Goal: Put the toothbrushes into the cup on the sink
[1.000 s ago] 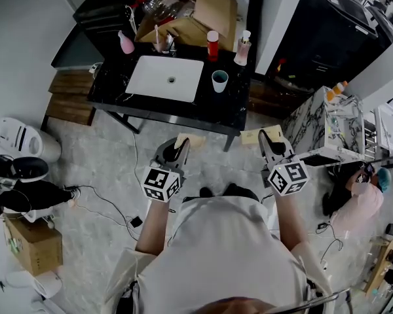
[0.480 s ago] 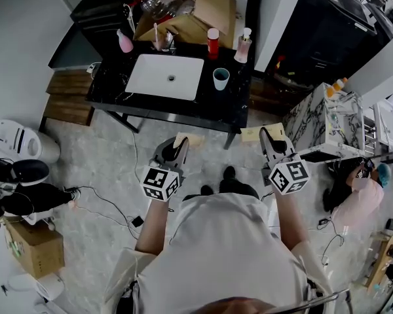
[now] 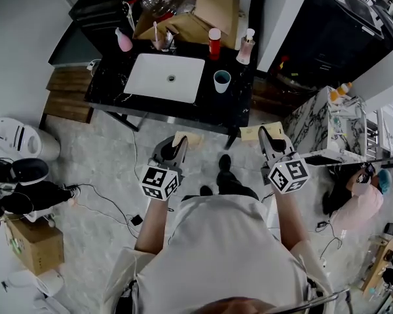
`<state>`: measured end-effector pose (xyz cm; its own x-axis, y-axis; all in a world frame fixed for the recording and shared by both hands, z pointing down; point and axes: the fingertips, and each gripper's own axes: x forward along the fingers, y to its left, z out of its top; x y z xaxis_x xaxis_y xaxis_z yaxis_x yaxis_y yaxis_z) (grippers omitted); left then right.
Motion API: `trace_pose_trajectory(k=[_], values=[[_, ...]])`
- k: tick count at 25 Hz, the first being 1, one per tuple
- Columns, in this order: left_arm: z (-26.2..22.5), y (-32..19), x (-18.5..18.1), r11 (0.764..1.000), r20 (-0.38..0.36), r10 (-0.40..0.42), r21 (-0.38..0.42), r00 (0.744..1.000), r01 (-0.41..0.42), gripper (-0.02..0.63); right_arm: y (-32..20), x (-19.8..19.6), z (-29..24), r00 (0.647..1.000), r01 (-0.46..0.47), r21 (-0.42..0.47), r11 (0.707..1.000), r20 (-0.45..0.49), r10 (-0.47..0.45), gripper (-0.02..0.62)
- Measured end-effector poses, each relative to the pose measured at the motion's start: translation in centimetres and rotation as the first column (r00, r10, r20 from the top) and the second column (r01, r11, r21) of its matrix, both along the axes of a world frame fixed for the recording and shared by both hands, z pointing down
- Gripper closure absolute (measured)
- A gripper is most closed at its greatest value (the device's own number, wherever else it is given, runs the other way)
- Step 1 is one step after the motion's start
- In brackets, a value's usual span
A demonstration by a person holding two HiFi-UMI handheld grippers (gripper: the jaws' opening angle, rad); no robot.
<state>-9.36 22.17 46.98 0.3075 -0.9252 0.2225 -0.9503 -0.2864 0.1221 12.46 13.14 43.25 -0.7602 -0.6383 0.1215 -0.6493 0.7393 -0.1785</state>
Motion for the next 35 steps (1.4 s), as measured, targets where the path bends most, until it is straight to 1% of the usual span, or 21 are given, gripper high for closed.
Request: trace_pose_trajectory(k=[10, 15, 21, 28, 35], values=[[0.5, -7.1, -0.4, 1.000, 0.002, -0.017, -0.023, 1.000, 0.017, 0.572, -7.6, -1.3, 1.3, 0.999, 0.037, -0.031, 0.999, -0.006, -0.038, 0.532], [0.5, -10.8, -1.2, 0.999, 0.010, -0.036, -0.039, 0.999, 0.037, 0.574, -11.5, -2.2, 2.1, 0.998, 0.060, -0.053, 0.997, -0.008, -0.061, 0.532], [0.7, -15.1, -2.4, 0.995, 0.015, -0.071, -0.062, 0.997, 0.072, 0.572, -16.4, -3.3, 2.9, 0.996, 0.088, -0.079, 0.993, -0.015, -0.090, 0.532], [1.2, -19.2, -2.8, 0.991, 0.021, -0.110, -0.080, 0.994, 0.112, 0.572, -20.7, -4.4, 4.0, 0.990, 0.138, -0.107, 0.985, -0.027, -0.142, 0.532], [1.8, -21.7, -3.1, 0.981, 0.019, -0.168, -0.096, 0.986, 0.169, 0.572, -24.3, -5.1, 4.8, 0.981, 0.185, -0.127, 0.974, -0.030, -0.190, 0.532]])
